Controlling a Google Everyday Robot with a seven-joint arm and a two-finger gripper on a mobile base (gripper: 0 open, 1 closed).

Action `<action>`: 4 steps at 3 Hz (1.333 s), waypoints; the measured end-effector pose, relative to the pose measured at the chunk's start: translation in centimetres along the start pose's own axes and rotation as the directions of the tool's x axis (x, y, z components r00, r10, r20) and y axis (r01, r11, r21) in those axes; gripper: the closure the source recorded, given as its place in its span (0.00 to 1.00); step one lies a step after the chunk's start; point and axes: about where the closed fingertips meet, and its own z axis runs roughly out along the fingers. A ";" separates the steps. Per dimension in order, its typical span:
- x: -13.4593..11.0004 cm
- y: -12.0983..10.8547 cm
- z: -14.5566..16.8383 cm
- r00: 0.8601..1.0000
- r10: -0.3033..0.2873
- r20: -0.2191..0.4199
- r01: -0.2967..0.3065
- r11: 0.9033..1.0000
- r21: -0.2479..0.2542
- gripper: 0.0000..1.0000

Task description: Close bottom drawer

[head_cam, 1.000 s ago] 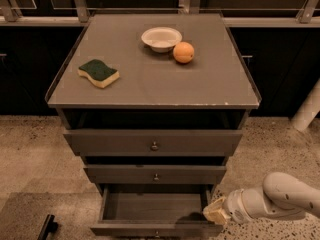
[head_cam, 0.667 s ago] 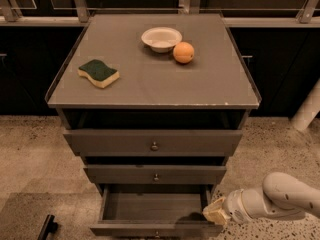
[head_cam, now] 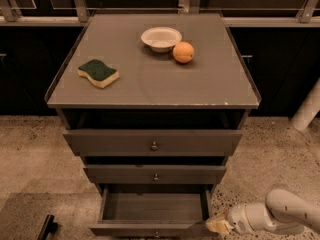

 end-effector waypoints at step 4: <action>6.8 -6.8 6.4 0.985 0.172 0.007 -0.171 0.982 -0.082 1.00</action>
Offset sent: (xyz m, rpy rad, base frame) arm 0.0078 -0.0221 -0.1241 0.0980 0.1344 -0.0798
